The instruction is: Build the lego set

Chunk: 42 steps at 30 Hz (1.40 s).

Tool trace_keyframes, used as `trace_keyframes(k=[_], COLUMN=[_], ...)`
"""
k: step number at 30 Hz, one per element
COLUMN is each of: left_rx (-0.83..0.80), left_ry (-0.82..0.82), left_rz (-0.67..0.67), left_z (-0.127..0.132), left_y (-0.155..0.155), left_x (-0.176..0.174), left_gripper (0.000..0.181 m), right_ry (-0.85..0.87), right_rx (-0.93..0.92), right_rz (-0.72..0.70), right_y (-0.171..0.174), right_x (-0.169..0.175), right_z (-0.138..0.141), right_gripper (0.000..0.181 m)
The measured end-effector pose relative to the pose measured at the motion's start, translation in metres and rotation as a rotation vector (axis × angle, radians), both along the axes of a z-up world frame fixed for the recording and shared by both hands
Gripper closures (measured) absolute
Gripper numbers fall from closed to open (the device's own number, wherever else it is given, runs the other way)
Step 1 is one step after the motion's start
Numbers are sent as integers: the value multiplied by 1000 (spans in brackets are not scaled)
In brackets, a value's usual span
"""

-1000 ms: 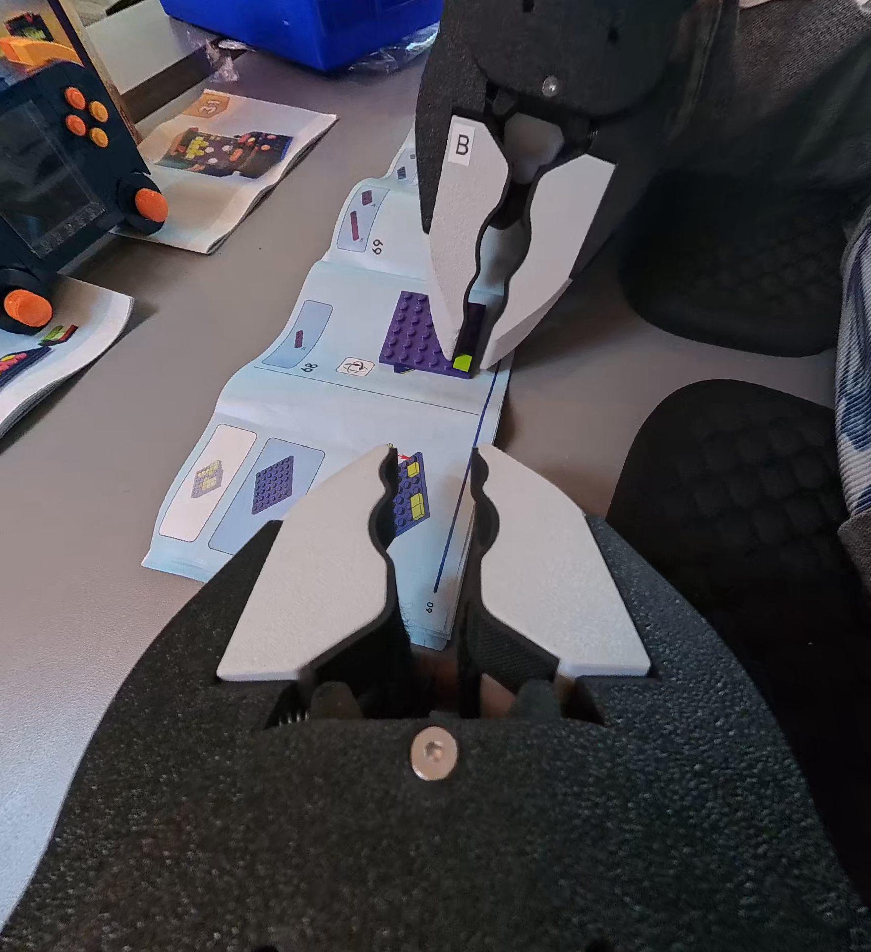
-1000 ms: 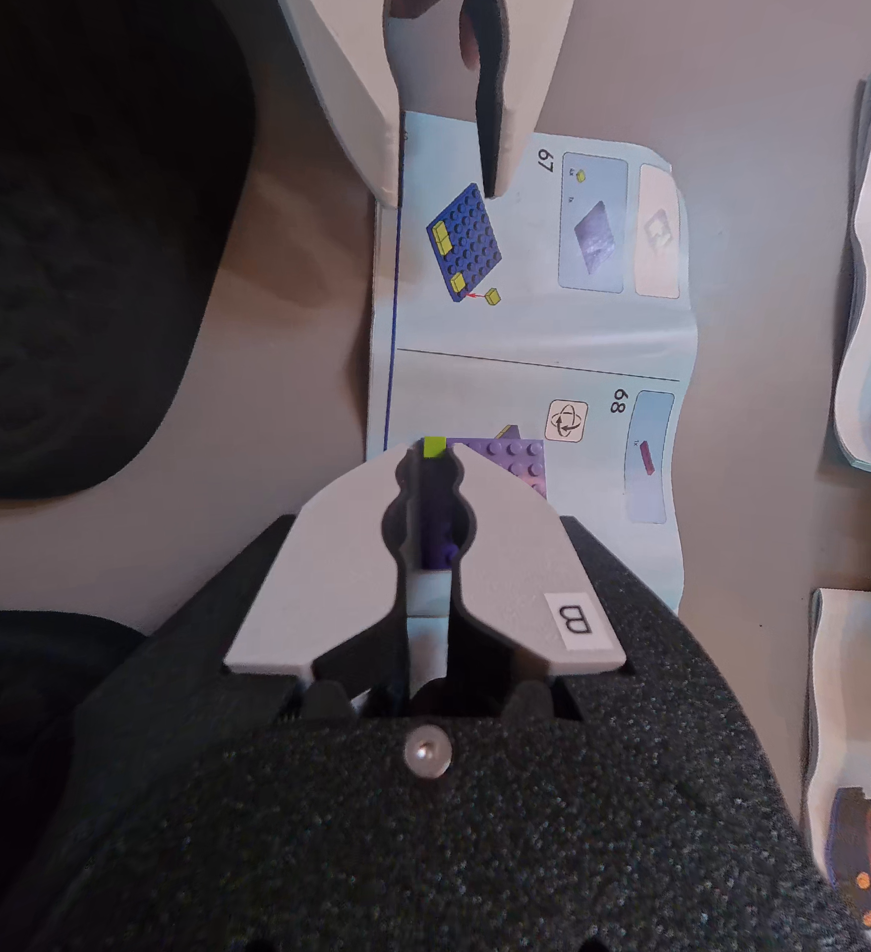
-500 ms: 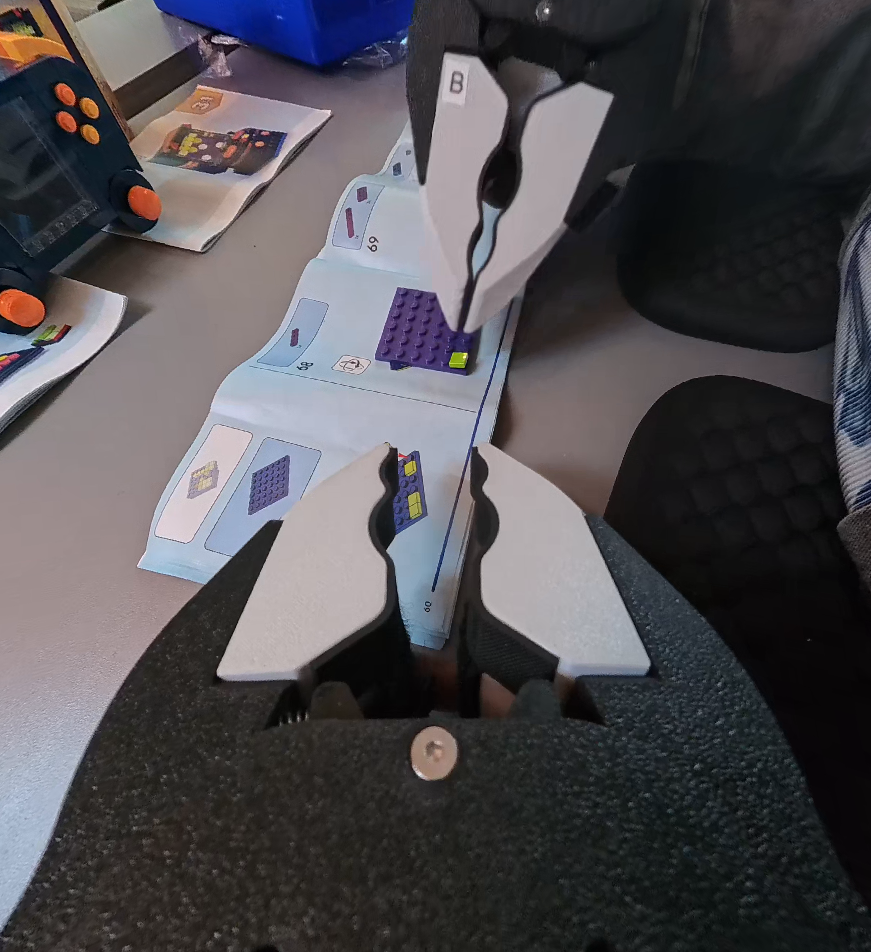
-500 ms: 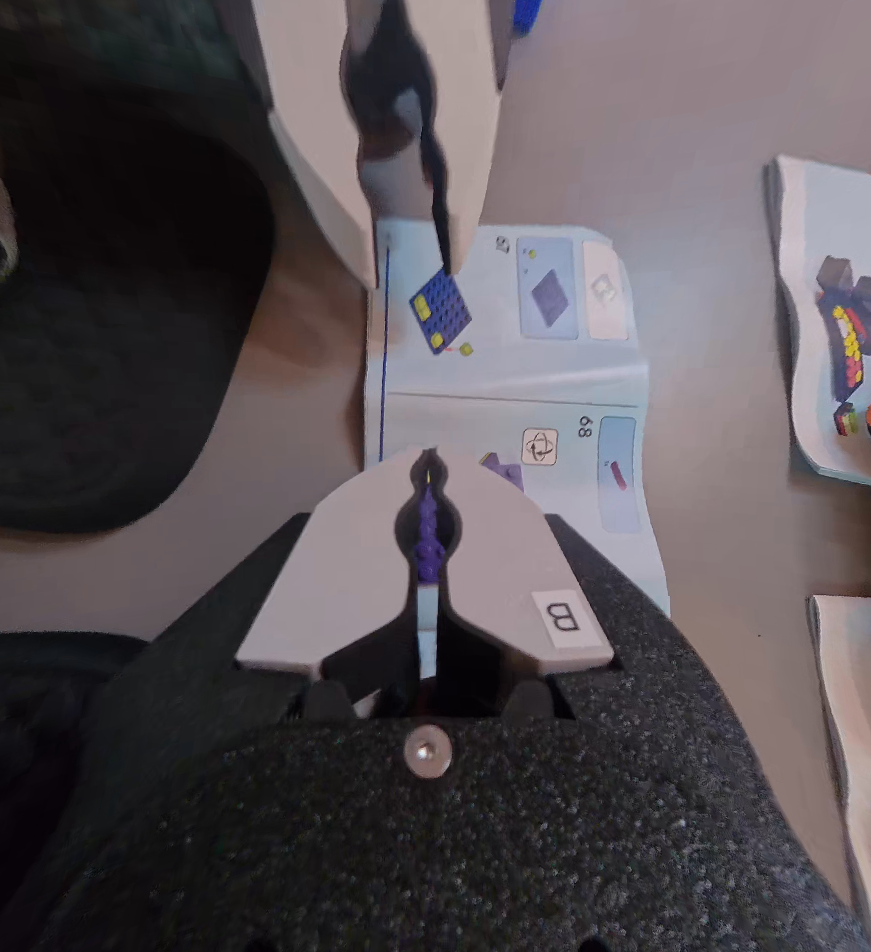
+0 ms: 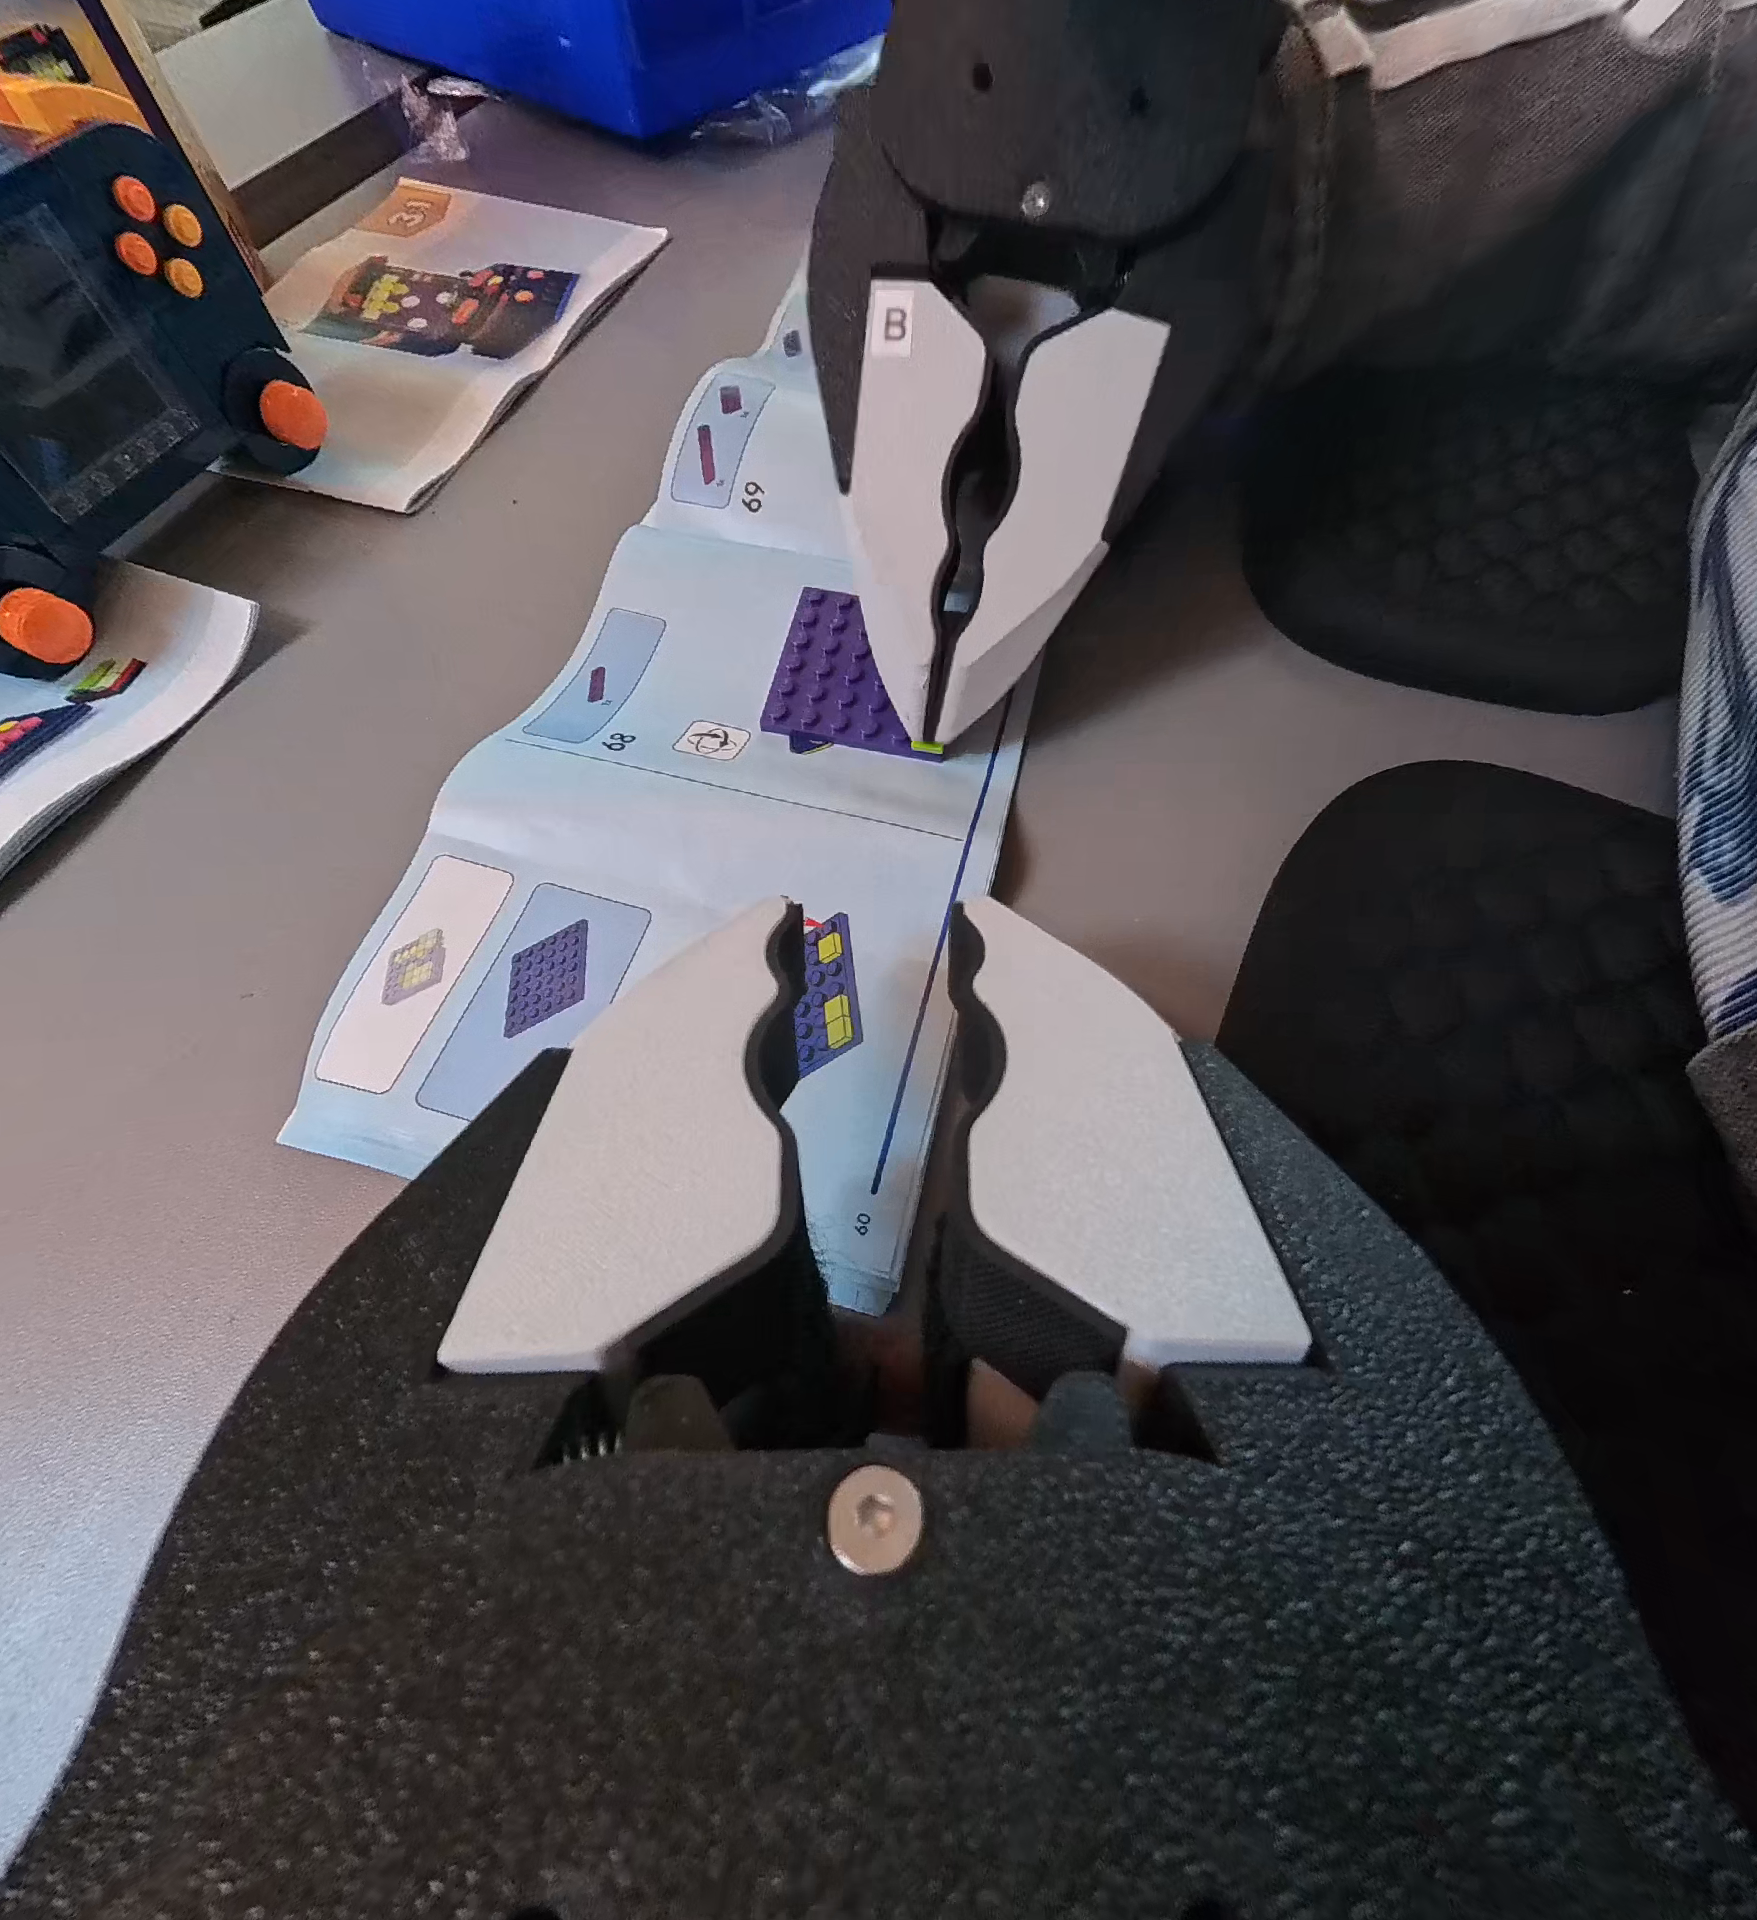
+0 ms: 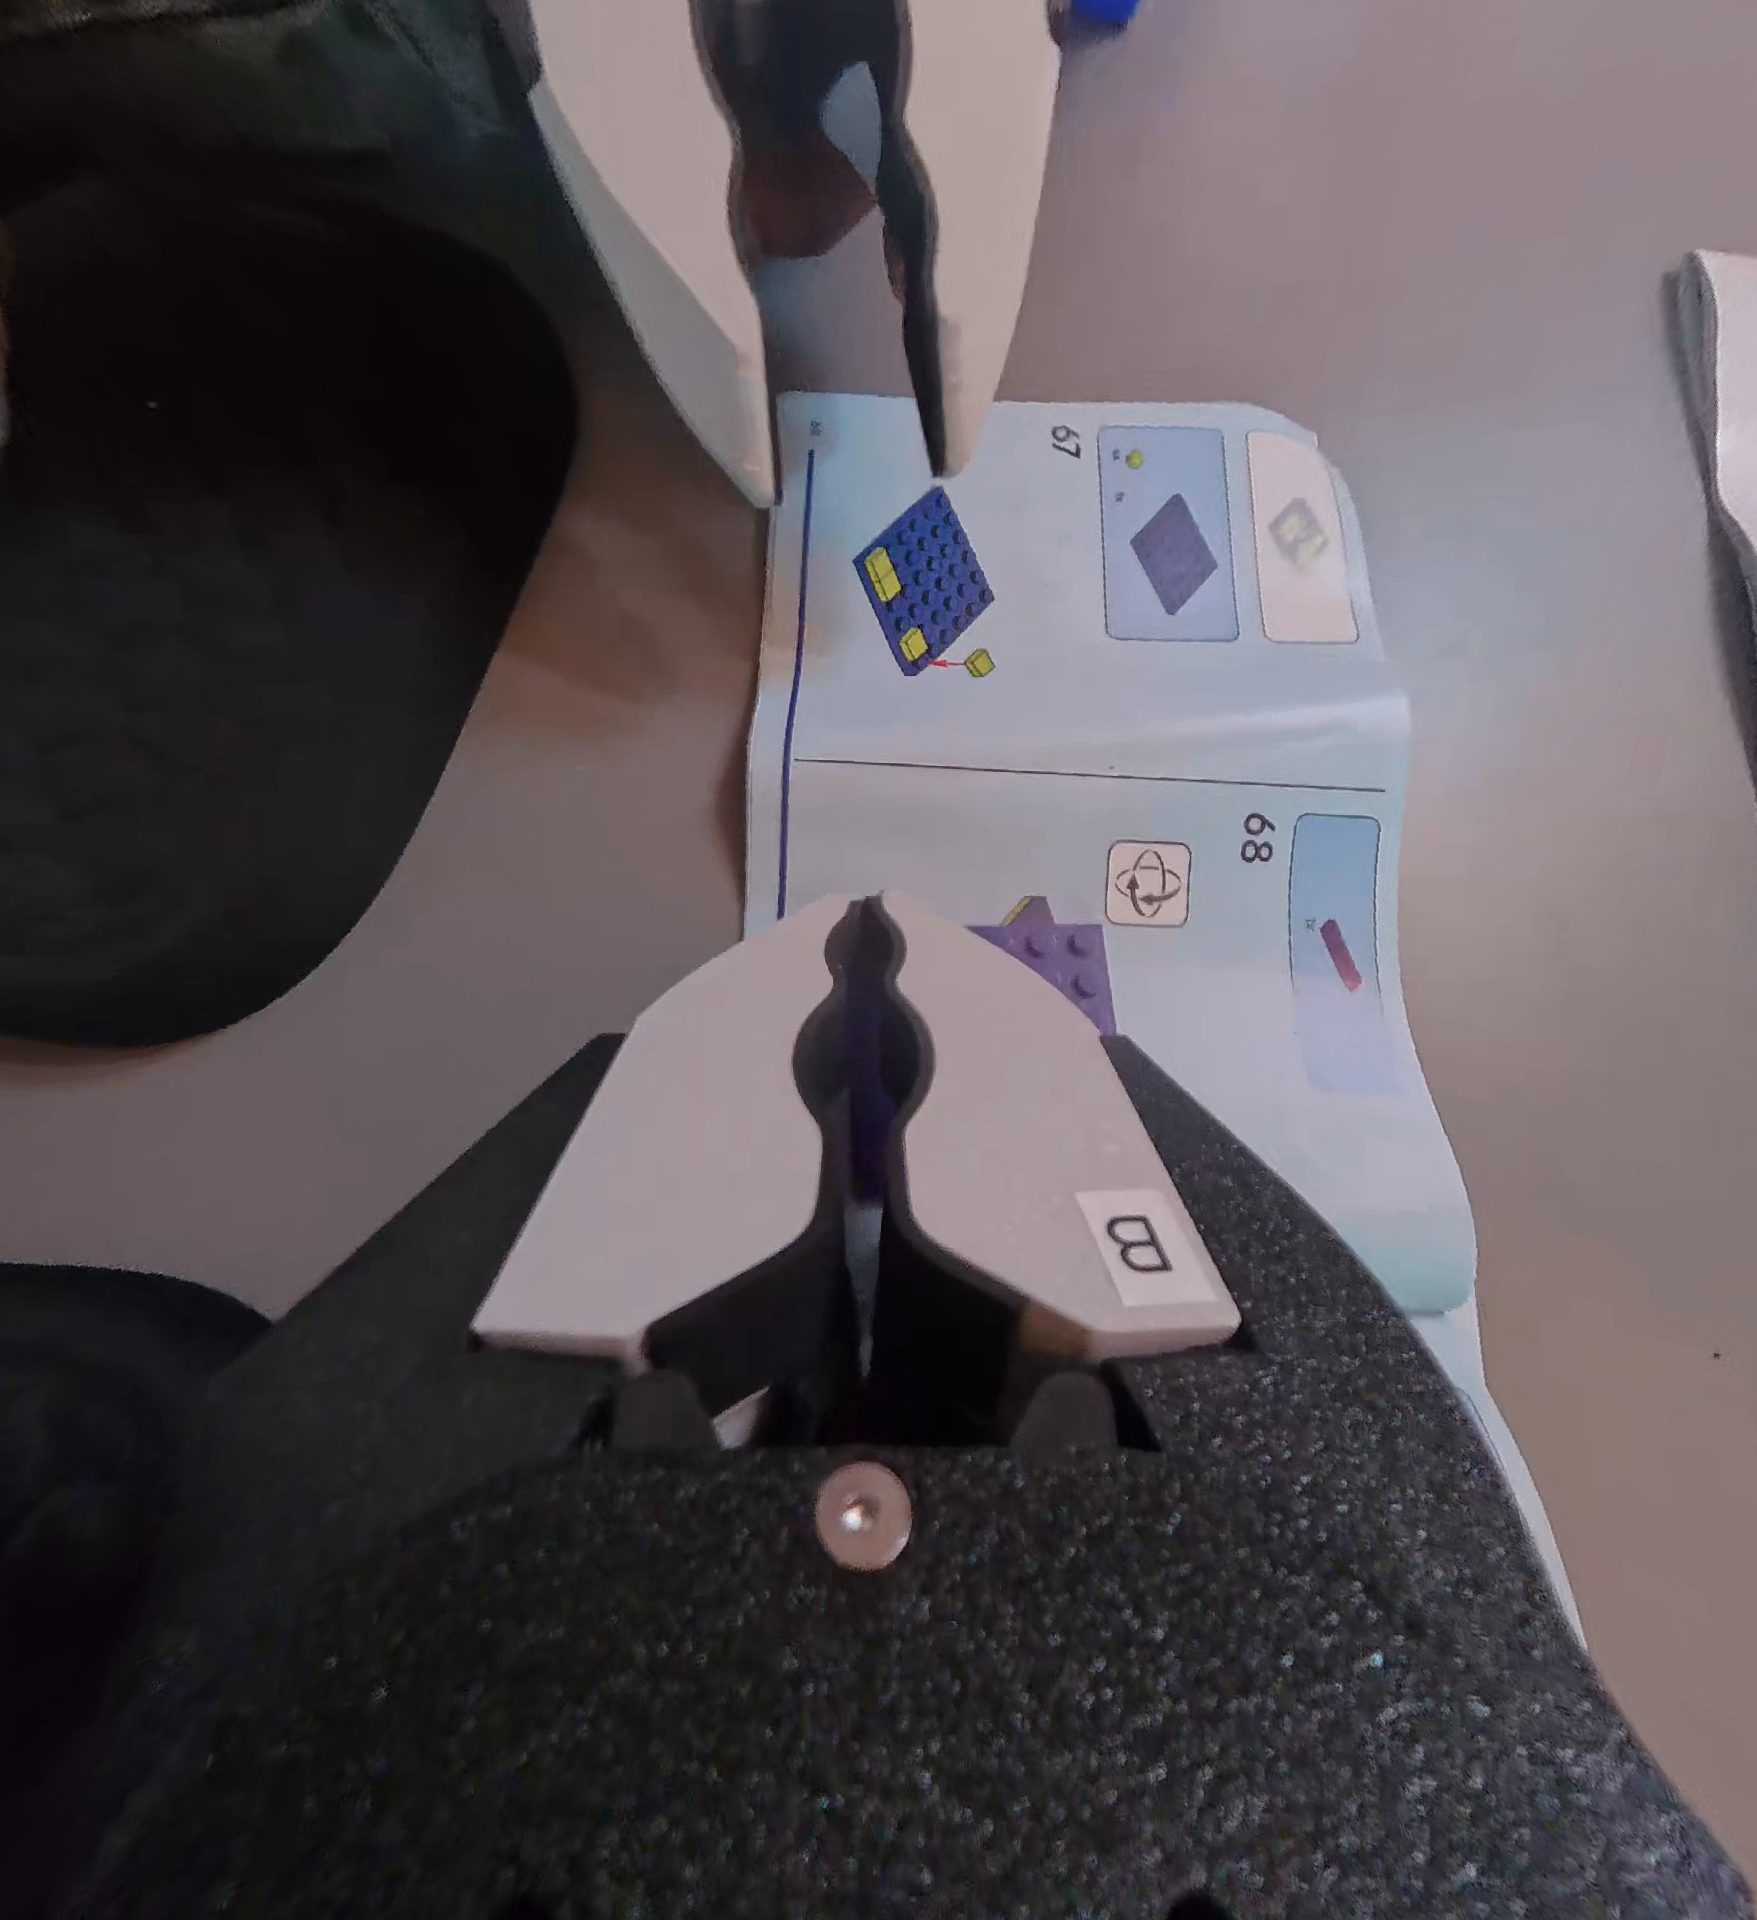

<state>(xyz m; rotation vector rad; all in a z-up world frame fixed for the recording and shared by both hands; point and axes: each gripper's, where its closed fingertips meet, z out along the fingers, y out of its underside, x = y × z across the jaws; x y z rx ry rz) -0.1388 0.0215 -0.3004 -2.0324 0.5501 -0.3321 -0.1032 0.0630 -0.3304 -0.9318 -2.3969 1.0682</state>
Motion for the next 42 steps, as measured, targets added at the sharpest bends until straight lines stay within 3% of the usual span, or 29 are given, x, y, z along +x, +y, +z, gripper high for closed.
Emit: trace_keyframes(k=[6,12,17,24,28,33,38,42], left_rx=[3,6,-2,4,140,-9,-102,-157], left_ry=[0,3,13,10,-102,-2,24,71], left_rz=[0,6,-6,-9,-38,-69,-3,-23], left_z=[1,1,-1,-1,26,5,-9,-17], left_y=[0,0,0,2,24,44,52,52], left_x=[0,-1,1,3,26,47,40,43], left_gripper=[155,155,155,156,170,181,181,181], right_ry=[52,157,72,63,38,55,-49,-30], right_rx=[33,-239,-109,-104,-113,-231,-42,-73], right_rz=[33,-8,-16,-20,-90,-206,-232,-234], right_y=[-2,8,9,7,15,35,47,46], right_x=[6,7,6,4,-3,-5,5,4], right_z=[-4,43,16,13,11,34,-1,-1], right_gripper=[181,181,181,181,181,181,181,181])
